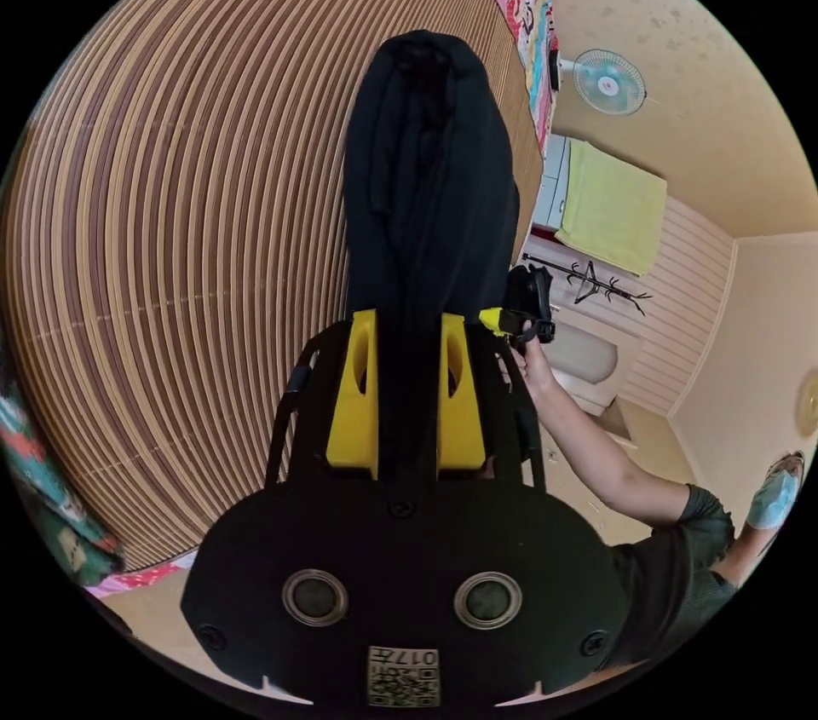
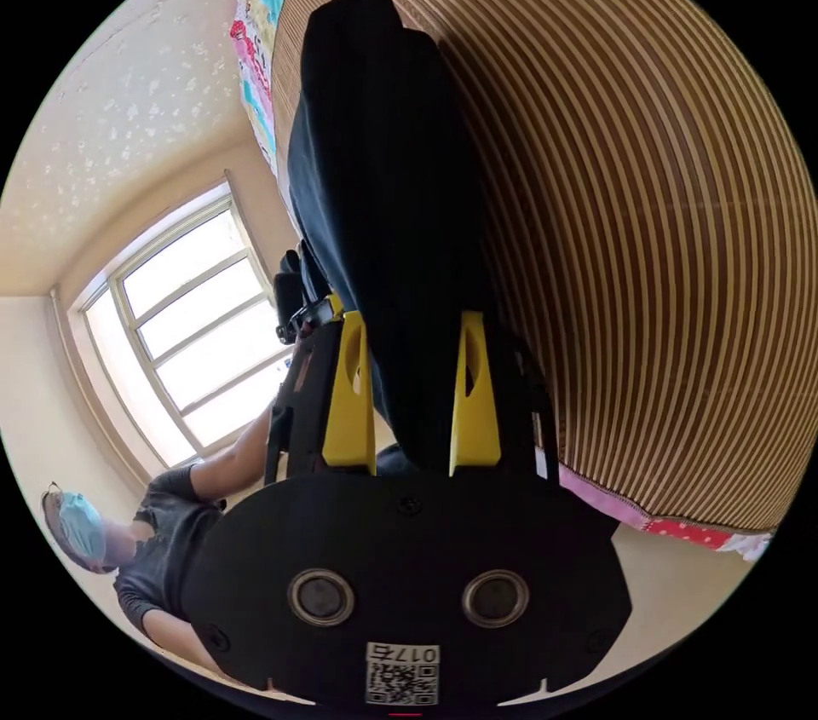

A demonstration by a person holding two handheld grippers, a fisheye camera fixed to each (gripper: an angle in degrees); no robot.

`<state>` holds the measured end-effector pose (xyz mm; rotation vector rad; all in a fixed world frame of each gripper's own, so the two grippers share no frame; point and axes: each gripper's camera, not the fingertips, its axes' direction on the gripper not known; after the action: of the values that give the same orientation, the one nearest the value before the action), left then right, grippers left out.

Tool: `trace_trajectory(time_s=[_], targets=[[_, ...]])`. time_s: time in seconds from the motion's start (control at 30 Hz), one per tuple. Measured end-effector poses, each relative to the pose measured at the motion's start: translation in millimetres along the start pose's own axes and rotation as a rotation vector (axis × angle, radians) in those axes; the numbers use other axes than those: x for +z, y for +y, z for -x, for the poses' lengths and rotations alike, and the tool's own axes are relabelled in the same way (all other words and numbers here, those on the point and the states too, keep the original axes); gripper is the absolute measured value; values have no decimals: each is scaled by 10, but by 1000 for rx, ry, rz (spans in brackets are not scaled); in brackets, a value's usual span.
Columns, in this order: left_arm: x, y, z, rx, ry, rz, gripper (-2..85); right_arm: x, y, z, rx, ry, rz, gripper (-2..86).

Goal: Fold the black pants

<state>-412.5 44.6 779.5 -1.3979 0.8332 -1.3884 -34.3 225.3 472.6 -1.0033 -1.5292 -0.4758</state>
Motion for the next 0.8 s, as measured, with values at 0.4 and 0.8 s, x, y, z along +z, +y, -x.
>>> trace_trajectory(time_s=[0.4, 0.8], targets=[[448, 379, -435, 106, -186, 211, 83, 111, 1660, 351, -42, -173, 42, 105], [2006, -139, -1834, 255, -184, 164, 75, -1652, 2816, 1085, -217, -131, -8, 81]])
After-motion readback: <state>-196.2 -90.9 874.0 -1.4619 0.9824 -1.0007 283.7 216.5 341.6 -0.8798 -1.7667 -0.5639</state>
